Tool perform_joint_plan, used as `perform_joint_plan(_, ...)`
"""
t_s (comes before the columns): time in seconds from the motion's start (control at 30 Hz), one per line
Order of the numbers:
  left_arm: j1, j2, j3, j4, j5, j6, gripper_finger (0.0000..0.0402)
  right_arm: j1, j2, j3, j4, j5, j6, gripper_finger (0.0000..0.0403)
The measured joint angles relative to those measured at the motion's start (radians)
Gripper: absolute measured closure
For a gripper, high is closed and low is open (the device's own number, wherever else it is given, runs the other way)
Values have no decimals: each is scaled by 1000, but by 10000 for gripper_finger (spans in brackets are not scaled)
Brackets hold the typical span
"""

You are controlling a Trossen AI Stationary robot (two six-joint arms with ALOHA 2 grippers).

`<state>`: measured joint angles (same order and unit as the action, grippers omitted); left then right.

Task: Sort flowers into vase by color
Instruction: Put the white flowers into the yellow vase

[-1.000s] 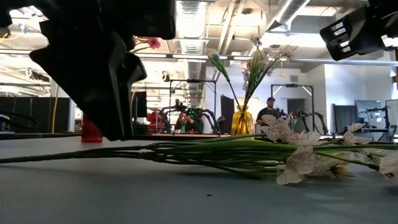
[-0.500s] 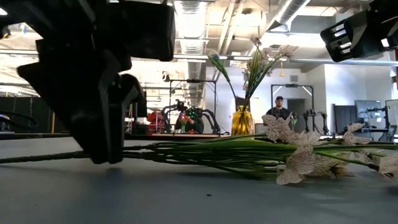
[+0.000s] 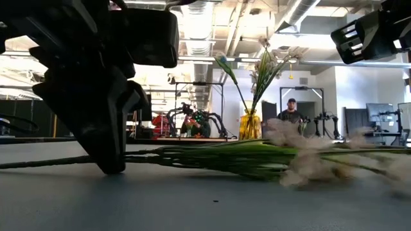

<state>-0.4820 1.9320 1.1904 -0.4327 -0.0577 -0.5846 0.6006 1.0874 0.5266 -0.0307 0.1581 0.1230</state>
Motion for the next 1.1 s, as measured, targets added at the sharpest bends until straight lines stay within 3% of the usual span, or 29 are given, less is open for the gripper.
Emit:
perform_joint_plan(0.27,19,-15,56,40,-139,108,392,5,0,0,-33,0,16,233)
perform_joint_plan(0.47,89,-97,78,47,-398,271,399,-8,-3,-1,-99,22,17,233)
perform_joint_plan(0.6,165,-160,79,155,-533,415,399,-43,-3,-1,-113,28,18,233)
perform_joint_plan(0.77,280,-185,79,423,-429,615,398,-91,-3,-1,-152,28,18,233)
perform_joint_plan(0.87,338,-185,79,586,-421,724,395,-115,-3,-1,-157,29,17,233)
perform_joint_plan(1.1,490,-185,79,884,-400,782,394,-153,-3,-1,-156,30,-2,233)
